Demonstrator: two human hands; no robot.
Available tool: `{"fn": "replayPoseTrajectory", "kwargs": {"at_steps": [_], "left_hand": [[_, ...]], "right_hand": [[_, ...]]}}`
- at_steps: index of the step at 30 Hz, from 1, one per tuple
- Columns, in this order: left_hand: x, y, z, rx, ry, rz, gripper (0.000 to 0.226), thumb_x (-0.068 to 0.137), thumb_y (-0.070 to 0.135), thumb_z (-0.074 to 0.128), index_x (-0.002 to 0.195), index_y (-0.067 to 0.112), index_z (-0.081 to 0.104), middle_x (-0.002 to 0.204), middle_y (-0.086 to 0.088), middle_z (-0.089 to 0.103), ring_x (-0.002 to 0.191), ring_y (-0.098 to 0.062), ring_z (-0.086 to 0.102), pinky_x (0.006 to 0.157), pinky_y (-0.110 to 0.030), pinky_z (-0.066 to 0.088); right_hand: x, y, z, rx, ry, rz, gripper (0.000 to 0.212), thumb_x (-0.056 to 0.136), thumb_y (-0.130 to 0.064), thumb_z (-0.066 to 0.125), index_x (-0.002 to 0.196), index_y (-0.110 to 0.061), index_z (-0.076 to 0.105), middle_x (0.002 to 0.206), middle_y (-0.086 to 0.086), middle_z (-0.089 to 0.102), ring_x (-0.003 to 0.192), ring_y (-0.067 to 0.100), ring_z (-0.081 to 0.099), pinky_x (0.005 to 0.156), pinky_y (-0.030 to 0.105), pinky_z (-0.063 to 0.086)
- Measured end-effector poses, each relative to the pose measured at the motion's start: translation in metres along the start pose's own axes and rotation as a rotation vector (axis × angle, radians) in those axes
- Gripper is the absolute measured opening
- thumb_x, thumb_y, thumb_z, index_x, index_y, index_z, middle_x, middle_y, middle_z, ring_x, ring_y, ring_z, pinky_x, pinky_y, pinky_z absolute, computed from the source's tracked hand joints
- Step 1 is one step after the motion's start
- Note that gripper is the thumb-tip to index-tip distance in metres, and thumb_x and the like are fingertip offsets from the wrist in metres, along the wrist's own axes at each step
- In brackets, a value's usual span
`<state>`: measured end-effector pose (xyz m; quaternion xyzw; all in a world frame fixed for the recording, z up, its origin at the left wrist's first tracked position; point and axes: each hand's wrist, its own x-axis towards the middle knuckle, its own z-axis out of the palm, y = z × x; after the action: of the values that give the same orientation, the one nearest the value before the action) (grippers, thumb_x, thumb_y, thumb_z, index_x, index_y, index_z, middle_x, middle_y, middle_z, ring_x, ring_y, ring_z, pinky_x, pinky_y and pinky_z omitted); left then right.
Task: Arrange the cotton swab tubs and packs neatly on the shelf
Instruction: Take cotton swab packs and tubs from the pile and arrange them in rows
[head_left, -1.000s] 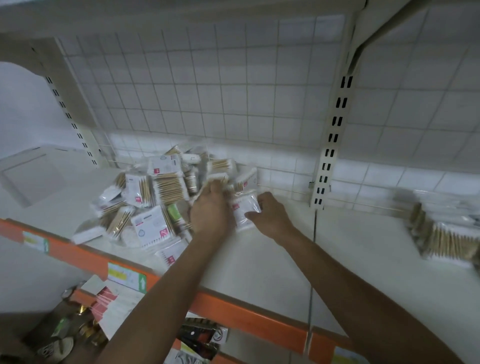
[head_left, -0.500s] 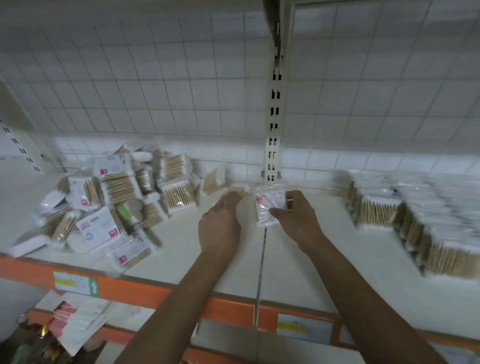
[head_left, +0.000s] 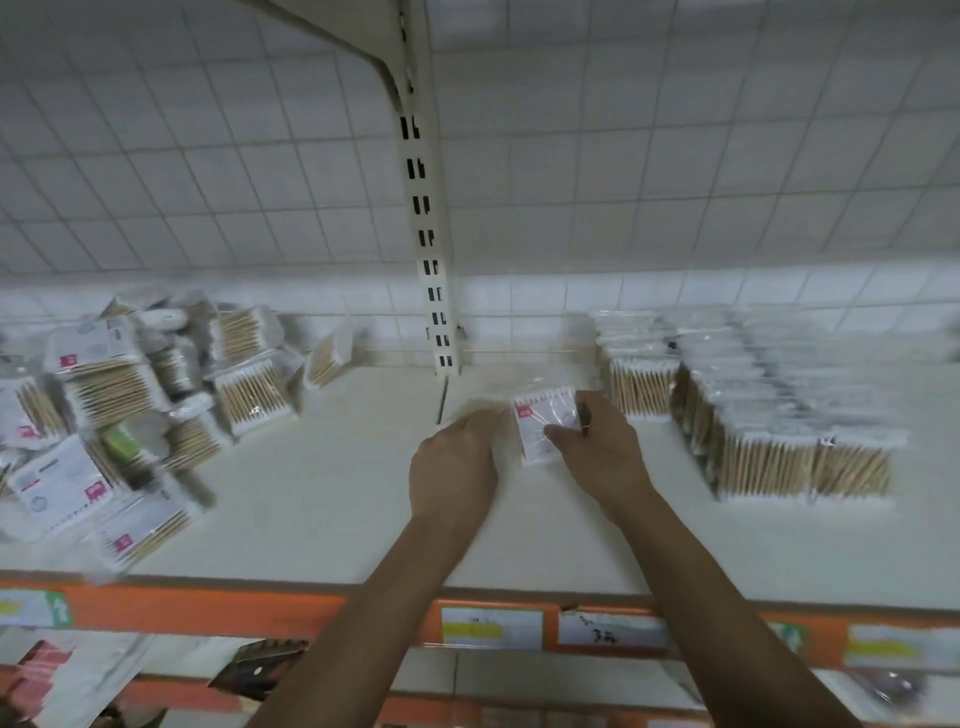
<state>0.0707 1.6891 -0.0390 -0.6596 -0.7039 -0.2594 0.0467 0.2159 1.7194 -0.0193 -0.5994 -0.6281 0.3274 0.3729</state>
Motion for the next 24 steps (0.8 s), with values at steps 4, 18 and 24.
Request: {"fn": "replayPoseTrajectory", "kwargs": {"at_steps": [4, 18, 24], "left_hand": [[-0.002, 0.017, 0.007, -0.134, 0.128, 0.157, 0.021, 0.079, 0.009, 0.044, 0.083, 0.015, 0.063, 0.072, 0.000, 0.061, 0.065, -0.018, 0.057, 0.054, -0.021, 0.037], [0.007, 0.069, 0.012, -0.907, -0.184, -0.291, 0.036, 0.082, 0.032, 0.070, 0.112, 0.021, 0.054, 0.105, 0.013, 0.063, 0.097, 0.002, 0.060, 0.072, -0.008, 0.047], [0.018, 0.073, 0.016, -0.989, -0.205, -0.333, 0.023, 0.085, 0.003, 0.060, 0.099, 0.020, 0.060, 0.093, 0.006, 0.066, 0.085, -0.013, 0.062, 0.081, -0.033, 0.051]], "right_hand": [[-0.004, 0.008, -0.013, 0.007, 0.031, -0.004, 0.038, 0.085, -0.012, 0.063, 0.068, -0.025, 0.031, 0.063, -0.009, 0.035, 0.056, 0.003, 0.036, 0.054, 0.004, 0.034], [-0.013, 0.018, -0.040, 0.090, -0.084, -0.193, 0.040, 0.083, -0.004, 0.064, 0.119, -0.018, 0.056, 0.108, -0.015, 0.057, 0.097, 0.000, 0.057, 0.074, 0.001, 0.041], [0.012, 0.012, -0.073, -0.146, 0.011, -0.247, 0.036, 0.086, -0.006, 0.059, 0.120, -0.018, 0.060, 0.113, -0.002, 0.062, 0.088, 0.006, 0.055, 0.082, 0.009, 0.037]]}}
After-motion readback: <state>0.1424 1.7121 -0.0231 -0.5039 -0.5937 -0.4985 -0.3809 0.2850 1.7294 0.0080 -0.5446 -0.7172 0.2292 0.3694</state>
